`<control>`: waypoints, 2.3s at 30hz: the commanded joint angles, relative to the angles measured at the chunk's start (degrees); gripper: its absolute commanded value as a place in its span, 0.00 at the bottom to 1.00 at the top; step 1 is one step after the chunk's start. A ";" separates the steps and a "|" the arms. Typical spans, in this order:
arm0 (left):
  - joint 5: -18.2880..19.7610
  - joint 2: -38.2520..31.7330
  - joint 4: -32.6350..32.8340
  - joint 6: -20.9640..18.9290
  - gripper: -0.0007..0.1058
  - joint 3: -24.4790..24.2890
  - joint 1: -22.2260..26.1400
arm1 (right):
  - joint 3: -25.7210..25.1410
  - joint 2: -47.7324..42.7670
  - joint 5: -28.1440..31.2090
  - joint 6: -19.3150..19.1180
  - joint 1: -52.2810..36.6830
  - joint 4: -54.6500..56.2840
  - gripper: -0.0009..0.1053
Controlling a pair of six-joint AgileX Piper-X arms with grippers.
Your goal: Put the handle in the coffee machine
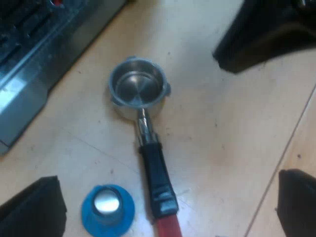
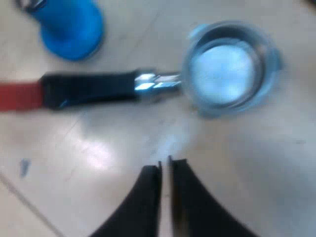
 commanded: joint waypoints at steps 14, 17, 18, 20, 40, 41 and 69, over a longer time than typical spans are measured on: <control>-1.08 -0.45 -3.04 -9.42 0.84 -0.28 -5.12 | -0.49 -0.64 -5.15 -11.30 -9.23 -0.61 0.62; -1.07 -0.45 -3.02 -9.82 0.84 -0.09 -5.12 | -0.67 -0.31 -8.31 -11.92 -10.91 -2.15 0.66; -1.07 -0.45 -3.40 -9.81 0.84 0.33 -5.12 | -1.20 0.16 -9.78 -12.65 -11.47 -2.08 0.69; -1.07 -0.45 -3.71 -9.81 0.84 1.12 -5.12 | -1.88 0.98 -10.27 -13.35 -11.97 -2.03 0.71; -2.97 -0.45 -10.40 -8.28 0.84 5.81 -5.12 | -8.28 14.55 -13.01 -20.09 -12.46 -1.46 0.72; -2.98 -0.45 -10.39 -8.28 0.84 6.19 -5.12 | -8.28 15.16 -13.01 -20.36 -12.46 -1.62 0.72; -2.58 -0.45 -10.39 -8.28 0.84 10.40 -5.12 | -9.20 23.11 -13.04 -20.48 -12.46 -5.84 0.72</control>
